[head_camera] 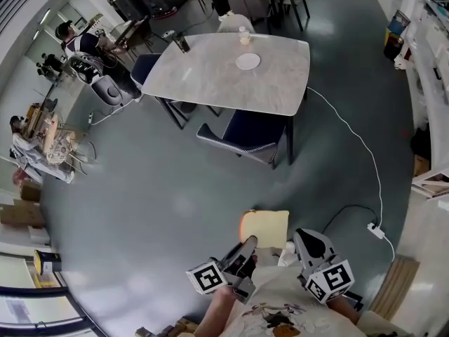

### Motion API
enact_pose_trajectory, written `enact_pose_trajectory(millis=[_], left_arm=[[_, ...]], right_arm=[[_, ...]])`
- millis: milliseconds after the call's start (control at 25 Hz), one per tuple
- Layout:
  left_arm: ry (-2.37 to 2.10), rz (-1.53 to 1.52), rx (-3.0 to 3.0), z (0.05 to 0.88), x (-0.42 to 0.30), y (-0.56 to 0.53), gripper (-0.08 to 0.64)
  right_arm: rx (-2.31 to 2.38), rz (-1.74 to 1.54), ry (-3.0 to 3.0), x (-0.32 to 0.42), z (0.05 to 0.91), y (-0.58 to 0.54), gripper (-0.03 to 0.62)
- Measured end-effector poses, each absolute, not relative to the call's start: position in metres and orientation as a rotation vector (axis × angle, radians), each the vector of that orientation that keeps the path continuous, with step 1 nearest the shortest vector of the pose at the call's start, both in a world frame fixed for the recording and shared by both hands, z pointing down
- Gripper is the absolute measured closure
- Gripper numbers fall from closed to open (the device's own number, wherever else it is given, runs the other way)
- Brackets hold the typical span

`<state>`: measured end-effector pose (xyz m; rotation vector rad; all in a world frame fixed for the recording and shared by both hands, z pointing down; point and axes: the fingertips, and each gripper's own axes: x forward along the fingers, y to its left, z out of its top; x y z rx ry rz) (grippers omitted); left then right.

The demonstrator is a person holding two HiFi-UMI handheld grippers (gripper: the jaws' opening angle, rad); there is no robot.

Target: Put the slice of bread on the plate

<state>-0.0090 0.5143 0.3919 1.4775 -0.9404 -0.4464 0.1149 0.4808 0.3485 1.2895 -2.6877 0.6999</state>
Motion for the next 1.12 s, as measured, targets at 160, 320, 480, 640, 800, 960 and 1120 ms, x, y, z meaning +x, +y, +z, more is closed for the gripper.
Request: enact_pose_trajectory(millis=[160,320,480,640,800,960,1120], left_arm=[[-0.921,-0.466,1.483,0.4,-0.032,0.471,0.46],[-0.885,-0.467,1.533,0.391,-0.058,0.424,0.46],[-0.829,-0.486,1.608,0.376,-0.073,0.38,0.46],[-0.805,-0.514,1.566,0.373,-0.098,0.353,0.46],[-0.782,-0.532,1.585,0.366,-0.127,0.325,0.46],[-0.802,-0.526,1.551,0.376,-0.161,0.299,0.46],[-0.773,-0.532,1.551,0.378,-0.171,0.276,0.46]], right_arm=[[1.32,0.731,-2.632,0.096,0.358,0.443,0.588],[1.337,0.689,-2.621,0.069,0.343,0.4,0.589],[1.404,0.681,-2.596,0.054,0.335,0.362,0.588],[1.429,0.64,-2.598,0.028,0.328,0.332,0.589],[1.481,0.614,-2.6,0.0,0.32,0.302,0.588],[1.521,0.569,-2.59,-0.029,0.325,0.28,0.588],[1.561,0.61,-2.541,-0.037,0.334,0.269,0.588]])
